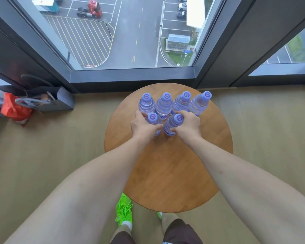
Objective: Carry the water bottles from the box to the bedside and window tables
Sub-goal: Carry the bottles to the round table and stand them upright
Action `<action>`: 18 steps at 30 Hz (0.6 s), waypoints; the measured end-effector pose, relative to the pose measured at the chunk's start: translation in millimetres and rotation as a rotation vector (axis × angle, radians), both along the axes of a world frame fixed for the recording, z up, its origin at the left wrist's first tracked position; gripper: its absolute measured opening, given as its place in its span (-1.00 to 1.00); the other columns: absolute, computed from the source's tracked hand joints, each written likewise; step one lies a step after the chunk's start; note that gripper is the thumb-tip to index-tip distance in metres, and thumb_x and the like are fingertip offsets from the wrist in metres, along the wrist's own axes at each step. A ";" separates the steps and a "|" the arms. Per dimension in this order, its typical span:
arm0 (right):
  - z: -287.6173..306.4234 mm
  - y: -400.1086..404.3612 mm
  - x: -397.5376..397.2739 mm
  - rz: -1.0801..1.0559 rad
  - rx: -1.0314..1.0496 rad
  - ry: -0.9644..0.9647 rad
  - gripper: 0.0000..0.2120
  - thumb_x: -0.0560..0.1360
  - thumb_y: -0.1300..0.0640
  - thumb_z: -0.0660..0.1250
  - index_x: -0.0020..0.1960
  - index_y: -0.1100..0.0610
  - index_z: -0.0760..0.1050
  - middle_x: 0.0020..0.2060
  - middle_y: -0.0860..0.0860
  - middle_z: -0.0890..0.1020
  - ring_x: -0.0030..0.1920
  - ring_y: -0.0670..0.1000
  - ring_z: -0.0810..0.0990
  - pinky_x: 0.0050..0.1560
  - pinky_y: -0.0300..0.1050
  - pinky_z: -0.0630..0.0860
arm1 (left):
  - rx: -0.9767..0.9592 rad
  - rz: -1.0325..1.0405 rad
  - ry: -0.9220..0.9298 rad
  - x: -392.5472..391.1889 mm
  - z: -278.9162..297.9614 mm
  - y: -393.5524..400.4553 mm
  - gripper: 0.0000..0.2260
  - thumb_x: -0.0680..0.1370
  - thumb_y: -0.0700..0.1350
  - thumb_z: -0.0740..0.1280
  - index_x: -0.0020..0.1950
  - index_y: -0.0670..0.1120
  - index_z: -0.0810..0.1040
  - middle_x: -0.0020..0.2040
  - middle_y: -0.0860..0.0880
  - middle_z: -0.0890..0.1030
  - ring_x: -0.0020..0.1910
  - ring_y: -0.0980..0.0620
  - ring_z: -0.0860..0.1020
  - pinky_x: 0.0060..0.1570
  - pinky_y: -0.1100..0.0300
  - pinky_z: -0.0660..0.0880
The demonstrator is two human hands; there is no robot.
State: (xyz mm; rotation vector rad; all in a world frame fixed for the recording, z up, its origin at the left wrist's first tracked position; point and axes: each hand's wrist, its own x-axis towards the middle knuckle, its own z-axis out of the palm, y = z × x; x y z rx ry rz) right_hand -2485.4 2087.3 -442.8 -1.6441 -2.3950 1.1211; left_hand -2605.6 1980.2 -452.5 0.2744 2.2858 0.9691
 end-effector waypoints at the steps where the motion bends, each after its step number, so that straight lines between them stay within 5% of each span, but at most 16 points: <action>1: 0.0 0.8 -0.1 0.000 0.003 0.015 -0.47 0.25 0.21 0.65 0.19 0.05 0.60 0.04 0.06 0.65 0.10 0.13 0.60 0.15 0.03 0.54 | 0.011 0.006 0.011 1.5 -1.4 2.6 -0.40 0.24 -0.03 0.69 0.14 -0.05 0.45 0.07 0.00 0.59 0.09 -0.03 0.58 0.13 0.02 0.56; 6: -3.3 5.2 -0.2 -0.009 0.007 0.072 -0.54 0.31 0.36 0.49 0.15 0.05 0.59 -0.05 0.06 0.67 0.00 0.11 0.62 -0.03 -0.07 0.55 | 0.023 0.006 0.101 7.1 -6.8 11.6 -0.47 0.23 -0.08 0.69 0.07 -0.08 0.49 0.11 -0.06 0.49 0.03 0.00 0.51 0.04 0.19 0.43; 18: -9.1 16.5 -3.3 0.060 0.058 0.107 -0.49 0.31 0.39 0.49 0.24 0.14 0.58 0.10 0.14 0.57 0.12 0.13 0.56 0.06 -0.22 0.39 | 0.058 0.067 0.141 13.2 -17.9 21.3 -0.49 0.24 -0.09 0.69 0.03 -0.07 0.48 0.08 -0.02 0.46 -0.04 0.05 0.46 0.02 0.23 0.42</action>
